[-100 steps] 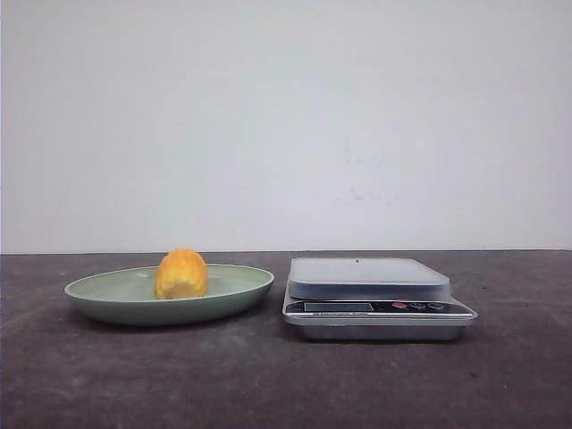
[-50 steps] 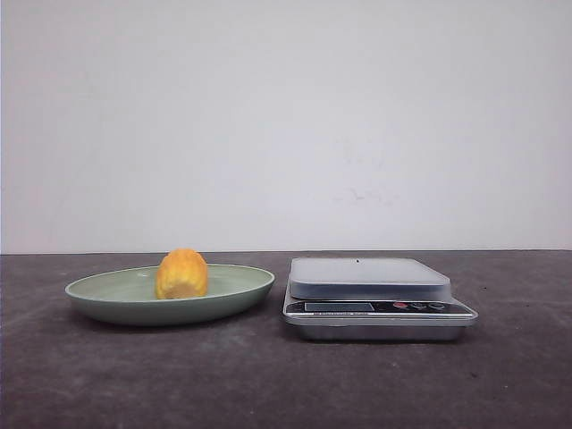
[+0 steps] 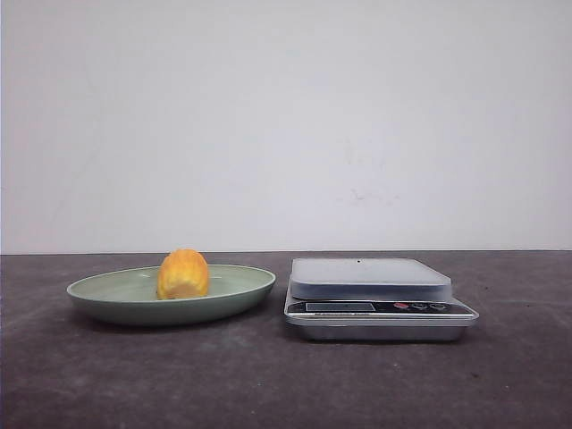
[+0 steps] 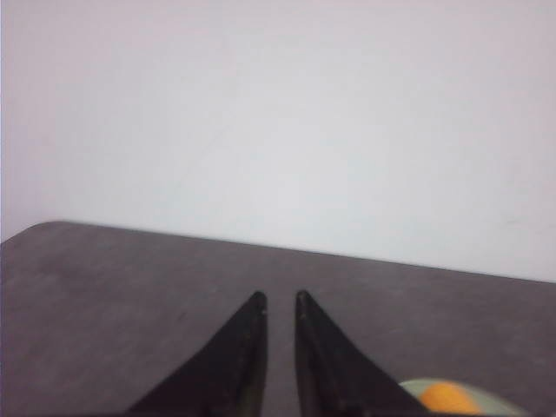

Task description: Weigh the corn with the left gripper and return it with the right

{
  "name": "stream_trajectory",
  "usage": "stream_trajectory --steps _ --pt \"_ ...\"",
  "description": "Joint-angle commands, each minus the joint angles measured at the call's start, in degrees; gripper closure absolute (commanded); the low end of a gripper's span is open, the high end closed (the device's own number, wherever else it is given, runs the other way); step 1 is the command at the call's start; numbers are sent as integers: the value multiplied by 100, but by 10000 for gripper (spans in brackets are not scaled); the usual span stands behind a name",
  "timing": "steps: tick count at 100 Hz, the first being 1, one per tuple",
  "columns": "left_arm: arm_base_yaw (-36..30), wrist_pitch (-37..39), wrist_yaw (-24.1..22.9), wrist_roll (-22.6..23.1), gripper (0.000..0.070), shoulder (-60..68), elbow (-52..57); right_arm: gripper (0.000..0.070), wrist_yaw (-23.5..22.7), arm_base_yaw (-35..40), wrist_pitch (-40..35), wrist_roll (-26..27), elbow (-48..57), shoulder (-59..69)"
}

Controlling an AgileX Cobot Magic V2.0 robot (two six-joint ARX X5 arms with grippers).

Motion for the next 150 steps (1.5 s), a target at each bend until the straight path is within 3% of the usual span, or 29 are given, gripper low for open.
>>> stream_trajectory --steps 1,56,150 --pt "55 118 35 111 681 -4 -245 691 9 66 59 81 96 33" --pt "90 144 125 138 681 -4 -1659 691 7 66 59 83 96 33" --pt "90 157 122 245 681 -4 -1661 691 13 66 63 76 96 33"
